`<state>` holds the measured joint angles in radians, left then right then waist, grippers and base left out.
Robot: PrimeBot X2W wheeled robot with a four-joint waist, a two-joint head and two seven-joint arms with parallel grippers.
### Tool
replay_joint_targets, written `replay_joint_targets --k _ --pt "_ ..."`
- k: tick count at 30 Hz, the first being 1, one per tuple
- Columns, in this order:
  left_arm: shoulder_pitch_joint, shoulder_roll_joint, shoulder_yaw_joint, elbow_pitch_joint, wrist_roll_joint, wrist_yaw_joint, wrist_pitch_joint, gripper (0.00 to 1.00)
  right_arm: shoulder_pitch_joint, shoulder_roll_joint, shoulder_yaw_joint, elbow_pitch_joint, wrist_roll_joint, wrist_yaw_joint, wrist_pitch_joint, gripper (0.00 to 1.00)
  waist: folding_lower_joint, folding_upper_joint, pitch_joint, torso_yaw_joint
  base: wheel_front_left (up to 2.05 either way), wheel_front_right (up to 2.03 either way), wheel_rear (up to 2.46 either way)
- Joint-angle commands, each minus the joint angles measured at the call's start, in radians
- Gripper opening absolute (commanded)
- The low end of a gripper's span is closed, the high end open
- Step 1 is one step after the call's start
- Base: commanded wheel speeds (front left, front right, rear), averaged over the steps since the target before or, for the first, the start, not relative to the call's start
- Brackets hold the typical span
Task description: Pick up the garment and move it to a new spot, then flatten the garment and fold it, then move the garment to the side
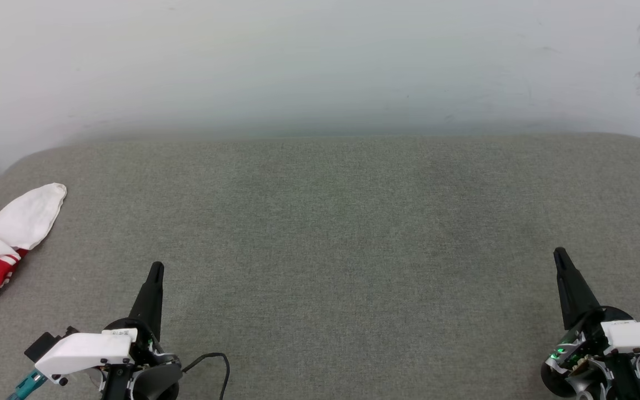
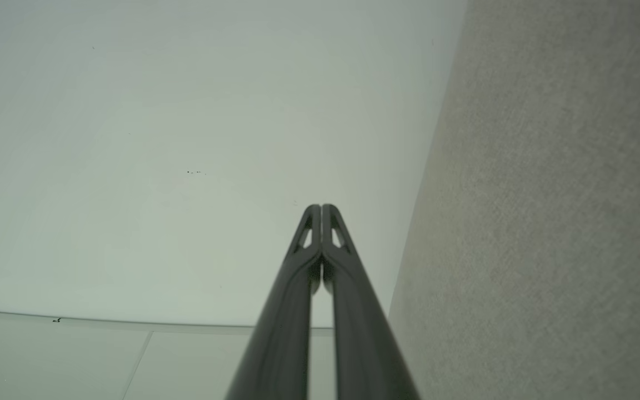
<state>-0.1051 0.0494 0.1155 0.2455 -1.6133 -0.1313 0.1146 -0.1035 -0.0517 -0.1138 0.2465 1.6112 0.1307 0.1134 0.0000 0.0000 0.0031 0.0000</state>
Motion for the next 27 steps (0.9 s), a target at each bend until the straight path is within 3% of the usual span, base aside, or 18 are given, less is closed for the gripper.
replay_joint_targets --k 1,7,8,18,27 --pt "-0.007 -0.001 0.001 -0.001 0.001 -0.003 0.002 0.00 -0.012 0.003 0.000 0.000 0.004 0.000 0.000 0.00 0.0000 0.0000 0.000 0.000 0.00 0.00 0.00" --pt "0.000 0.000 0.000 0.000 0.000 0.000 0.000 0.00 0.000 0.000 0.000 0.000 0.000 0.000 0.000 0.00 0.0000 0.0000 0.000 0.000 0.00 0.00 0.00" --pt "0.002 0.000 -0.001 0.004 0.000 0.000 0.000 1.00 0.002 0.000 0.000 0.004 0.000 0.000 -0.001 1.00 0.0000 0.0000 0.000 0.000 0.00 0.00 0.00" --pt "0.010 -0.001 -0.050 -0.022 0.009 0.000 -0.038 1.00 0.024 0.000 0.022 -0.015 -0.020 0.000 -0.041 1.00 0.0000 0.0000 -0.001 0.000 0.00 0.00 0.00" --pt "0.008 0.011 -0.099 -0.059 0.104 0.000 -0.084 1.00 0.035 -0.005 0.037 -0.051 -0.164 0.000 -0.083 1.00 0.0000 0.0000 -0.003 0.001 0.00 0.00 0.00"
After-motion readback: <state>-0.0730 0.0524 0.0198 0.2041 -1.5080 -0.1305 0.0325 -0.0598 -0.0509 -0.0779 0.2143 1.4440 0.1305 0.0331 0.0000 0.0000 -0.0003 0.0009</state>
